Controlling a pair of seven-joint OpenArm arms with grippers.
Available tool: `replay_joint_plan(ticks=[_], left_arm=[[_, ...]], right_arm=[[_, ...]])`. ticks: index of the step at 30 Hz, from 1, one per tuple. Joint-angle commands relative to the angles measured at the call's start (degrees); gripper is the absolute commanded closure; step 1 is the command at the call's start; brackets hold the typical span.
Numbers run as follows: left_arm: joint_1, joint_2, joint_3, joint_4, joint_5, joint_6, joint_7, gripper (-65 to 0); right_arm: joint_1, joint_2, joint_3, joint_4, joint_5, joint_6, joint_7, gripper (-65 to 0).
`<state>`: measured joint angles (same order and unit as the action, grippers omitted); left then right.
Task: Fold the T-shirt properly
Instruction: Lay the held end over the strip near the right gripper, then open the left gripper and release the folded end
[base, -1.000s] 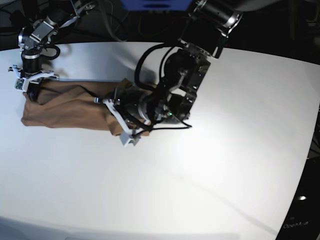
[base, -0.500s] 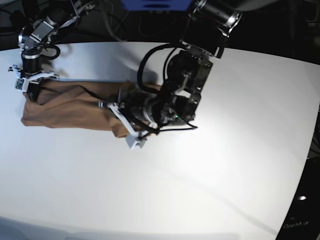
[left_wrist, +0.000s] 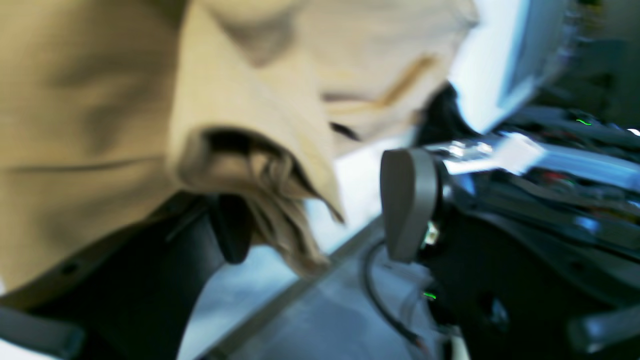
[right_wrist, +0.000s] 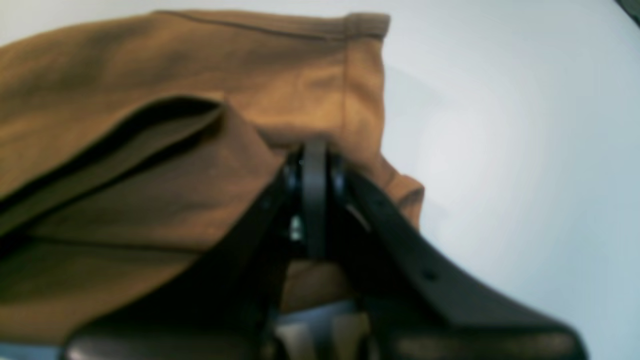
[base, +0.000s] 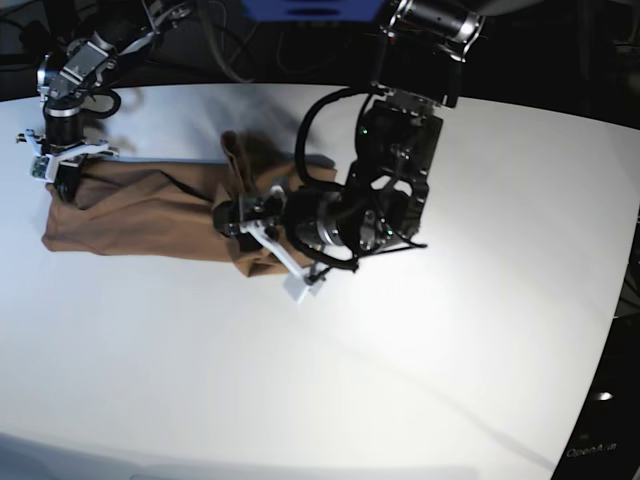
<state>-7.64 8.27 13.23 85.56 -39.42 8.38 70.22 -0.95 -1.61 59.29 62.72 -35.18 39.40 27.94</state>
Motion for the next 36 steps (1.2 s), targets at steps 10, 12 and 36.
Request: replay_joint_plan(ticks=[10,12,36], left_arm=[[-1.1,-2.5,0.0,1.0,-11.4,-0.1,-10.5,-38.2],[-1.2,-5.1,-0.1,1.0,-13.1,0.0,-11.1,-38.1],[-12.1,-6.9,14.2,1.6,-15.6,0.1,-12.7,-38.1]], right_arm=[[-1.6,-1.1,0.2,-0.4,-3.8,0.6,-3.1,-0.7],[-1.6,-1.1,0.2,-0.4,-3.8,0.6,-3.1,-0.7],[-1.7,-1.2,0.2,-0.5,-3.8,0.6,-3.1,-0.9]])
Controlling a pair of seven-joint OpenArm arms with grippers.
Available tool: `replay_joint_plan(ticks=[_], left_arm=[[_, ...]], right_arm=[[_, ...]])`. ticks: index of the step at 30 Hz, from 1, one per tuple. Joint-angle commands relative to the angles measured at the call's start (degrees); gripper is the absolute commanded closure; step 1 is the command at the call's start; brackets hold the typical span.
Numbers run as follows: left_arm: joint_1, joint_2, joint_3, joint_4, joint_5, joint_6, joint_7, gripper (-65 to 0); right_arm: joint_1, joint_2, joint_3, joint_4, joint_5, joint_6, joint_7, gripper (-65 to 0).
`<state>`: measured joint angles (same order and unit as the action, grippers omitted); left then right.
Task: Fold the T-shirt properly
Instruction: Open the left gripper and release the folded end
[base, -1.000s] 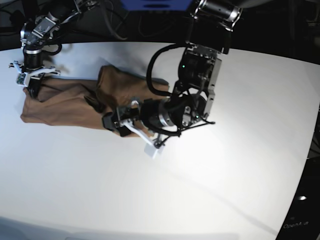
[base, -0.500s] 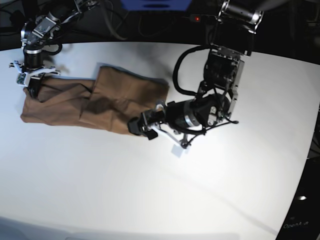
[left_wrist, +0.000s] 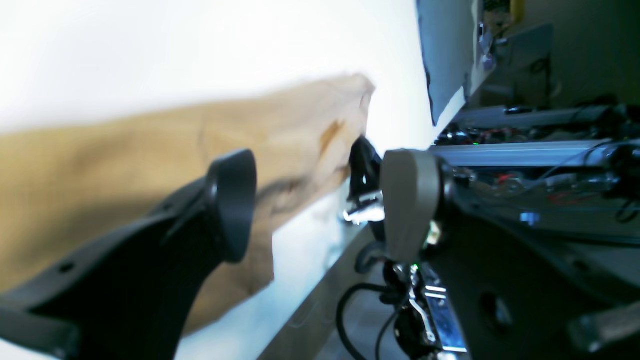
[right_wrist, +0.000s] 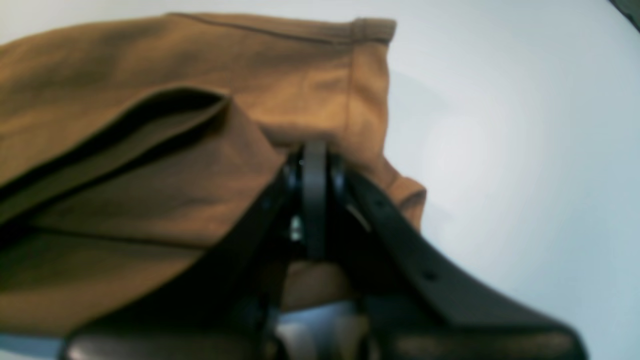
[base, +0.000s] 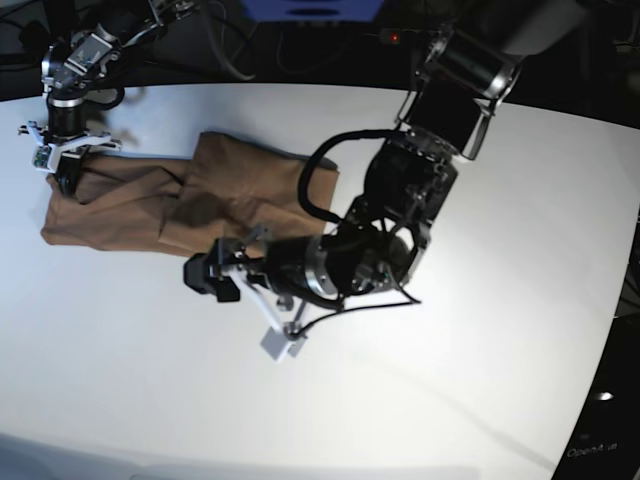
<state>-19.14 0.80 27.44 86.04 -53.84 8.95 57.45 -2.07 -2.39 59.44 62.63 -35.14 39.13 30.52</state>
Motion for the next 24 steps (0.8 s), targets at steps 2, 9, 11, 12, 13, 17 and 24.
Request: replay_joint_plan(ticks=[2,9,11,12,13,17,24], left_arm=[[-2.5,0.5,2.8,1.0,-0.8,-0.5,0.1,-38.1],[-11.2,-0.2,14.5,0.6,9.6,-0.5,1.8,-38.2],[-12.9,0.1,16.6,0.7,14.5,-0.5,3.6,-38.2],[-13.5,0.2,17.4,0.7,16.5,-0.5,4.5,-38.2],[-13.9,0.2,18.4,0.6,18.6,-0.6,5.0,-38.2],[-16.6,0.7,24.5,0.8,27.3,-0.9,5.9,-38.3],[-17.0,1.4,29.8,0.4,38.3,-1.0,4.6,-38.3]], right_arm=[[-0.6,-0.3,0.0,-0.4,-3.9,0.9,-5.7,-0.9],[-1.2,-0.1,0.0,-0.3,-3.9,0.9,-5.7,-0.9],[-1.2,-0.1,0.0,-0.3,-3.9,0.9,-5.7,-0.9],[-1.2,-0.1,0.0,-0.3,-3.9,0.9,-5.7,-0.9],[-1.2,-0.1,0.0,-0.3,-3.9,0.9,-5.7,-0.9],[-1.2,0.0,0.0,-0.3,-3.9,0.9,-5.7,-0.9],[-1.2,0.0,0.0,-0.3,-3.9,0.9,-5.7,-0.9]])
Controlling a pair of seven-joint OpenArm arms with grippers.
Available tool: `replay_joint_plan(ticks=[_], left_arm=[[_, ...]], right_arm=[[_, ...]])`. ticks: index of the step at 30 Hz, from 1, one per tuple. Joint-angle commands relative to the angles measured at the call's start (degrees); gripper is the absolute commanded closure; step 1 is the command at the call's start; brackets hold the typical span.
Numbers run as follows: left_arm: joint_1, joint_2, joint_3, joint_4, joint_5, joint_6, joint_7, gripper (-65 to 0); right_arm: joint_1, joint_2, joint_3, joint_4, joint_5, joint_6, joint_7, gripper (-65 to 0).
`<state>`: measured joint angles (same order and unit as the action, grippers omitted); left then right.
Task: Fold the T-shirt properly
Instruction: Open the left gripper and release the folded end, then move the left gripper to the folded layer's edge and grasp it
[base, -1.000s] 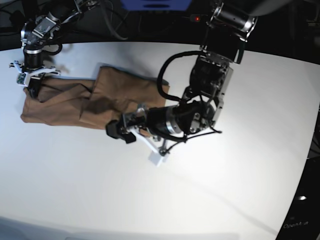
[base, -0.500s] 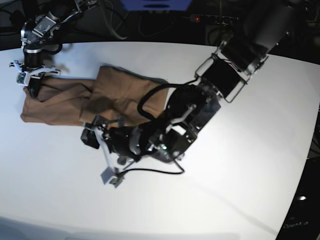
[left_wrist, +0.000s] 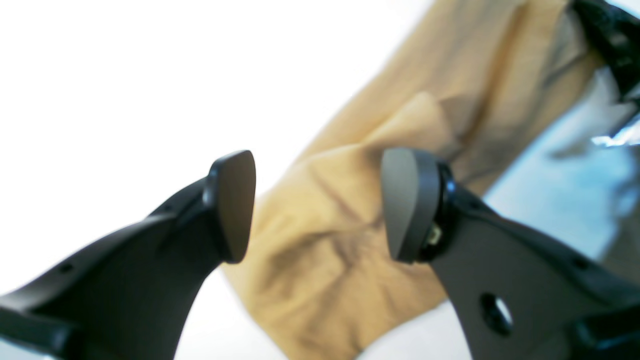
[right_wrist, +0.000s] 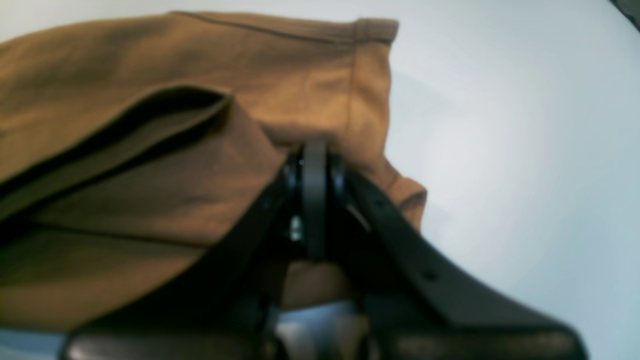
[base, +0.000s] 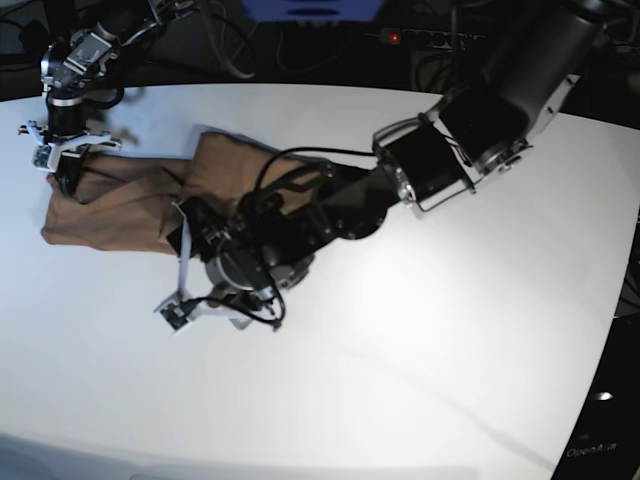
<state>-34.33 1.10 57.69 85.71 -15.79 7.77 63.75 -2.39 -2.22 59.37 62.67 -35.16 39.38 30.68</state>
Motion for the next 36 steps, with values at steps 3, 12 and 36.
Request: replay_joint_plan(ticks=[3,12,36], left_arm=[[-1.9,1.1,2.0,0.2,5.0,0.1,-1.8,-38.3],[-0.4,2.7,3.3,-9.7,16.2,-13.5,-5.6,-38.3],[0.9,5.5,3.1,-9.1,25.3,-37.4,-6.8,-38.3]], right_arm=[[-0.9,-0.2,0.1,-0.3,-3.9,0.6,-5.8,-0.9],[-0.9,-0.1,0.1,-0.3,-3.9,0.6,-5.8,-0.9],[-0.7,0.4,0.1,-0.5,-4.4,0.6,-5.8,-1.2]])
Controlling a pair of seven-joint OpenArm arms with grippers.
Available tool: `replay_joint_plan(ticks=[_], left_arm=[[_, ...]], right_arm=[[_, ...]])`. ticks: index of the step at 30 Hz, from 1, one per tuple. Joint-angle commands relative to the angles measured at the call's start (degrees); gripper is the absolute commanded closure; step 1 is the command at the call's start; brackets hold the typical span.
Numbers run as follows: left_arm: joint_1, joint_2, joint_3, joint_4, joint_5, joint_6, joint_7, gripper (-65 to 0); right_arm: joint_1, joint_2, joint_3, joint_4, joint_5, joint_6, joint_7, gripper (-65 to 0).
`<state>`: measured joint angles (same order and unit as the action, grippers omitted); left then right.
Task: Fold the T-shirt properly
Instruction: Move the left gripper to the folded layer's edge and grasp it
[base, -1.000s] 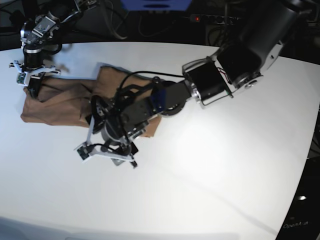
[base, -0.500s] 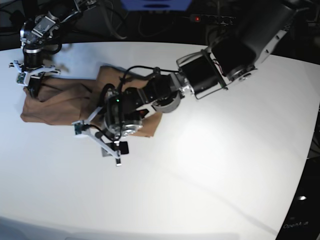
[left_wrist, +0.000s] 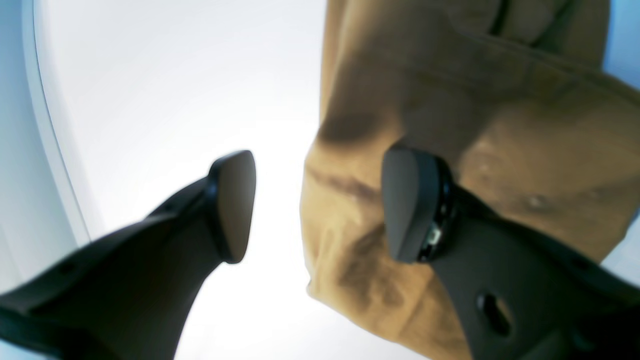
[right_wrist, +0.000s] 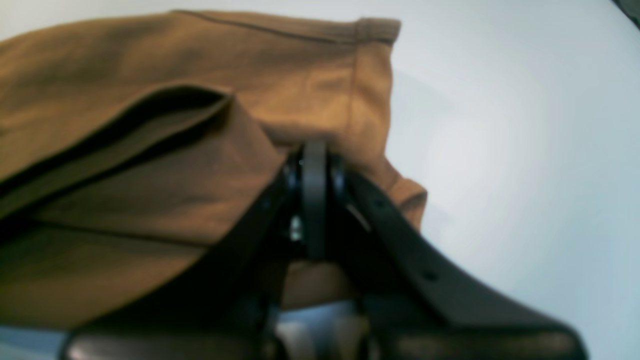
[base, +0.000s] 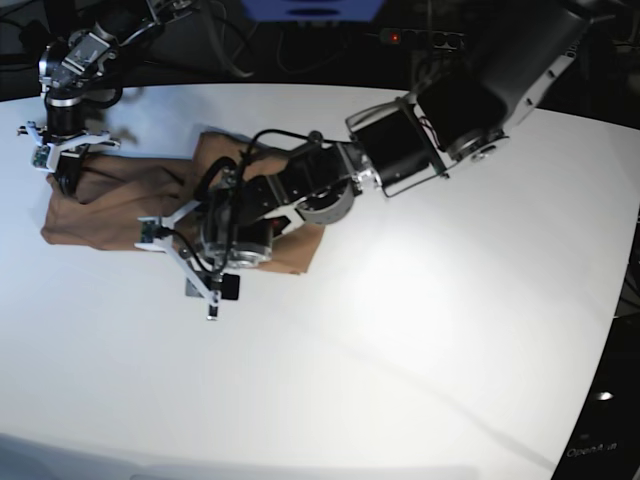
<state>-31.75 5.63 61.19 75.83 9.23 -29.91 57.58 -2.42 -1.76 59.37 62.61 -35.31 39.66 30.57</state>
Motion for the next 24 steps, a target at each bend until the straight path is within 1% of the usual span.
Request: replay_joint_plan(ticks=[1,4,6,9,15,24], left_arm=[[-1.7,1.0,-0.4,0.8,0.3,-0.4,-0.7,-38.3],[-2.5,1.0,-0.4,0.5,0.3,-2.0,-0.7,-38.6],[-3.0,1.1,-0.4,-1.6,0.1,-3.0,-0.7,-38.6],[-3.5,1.8,-0.4,-5.0,0.3,-4.2,-3.4,-38.6],[-3.7,2.5,-0.4,-11.2,0.3,-4.2,-8.1,-38.6],[-3.9,2.8,-0.4,-12.3,0.3,-4.2,-8.7,-38.3]], right_arm=[[-0.6,0.0,0.1,-0.4,-4.8,0.3,-5.7,-0.9],[-0.4,-0.2,0.2,-0.5,-7.4,0.3,-5.7,-0.7],[-0.4,-0.2,0.2,-0.6,-7.6,0.3,-5.7,-0.7],[-0.4,-0.3,0.2,-0.6,-7.5,0.3,-5.7,-0.7],[-0.4,-0.3,0.2,-0.5,-7.5,0.3,-5.7,-0.7],[-0.4,-0.3,0.2,-0.5,-7.5,0.3,-5.7,-0.7]])
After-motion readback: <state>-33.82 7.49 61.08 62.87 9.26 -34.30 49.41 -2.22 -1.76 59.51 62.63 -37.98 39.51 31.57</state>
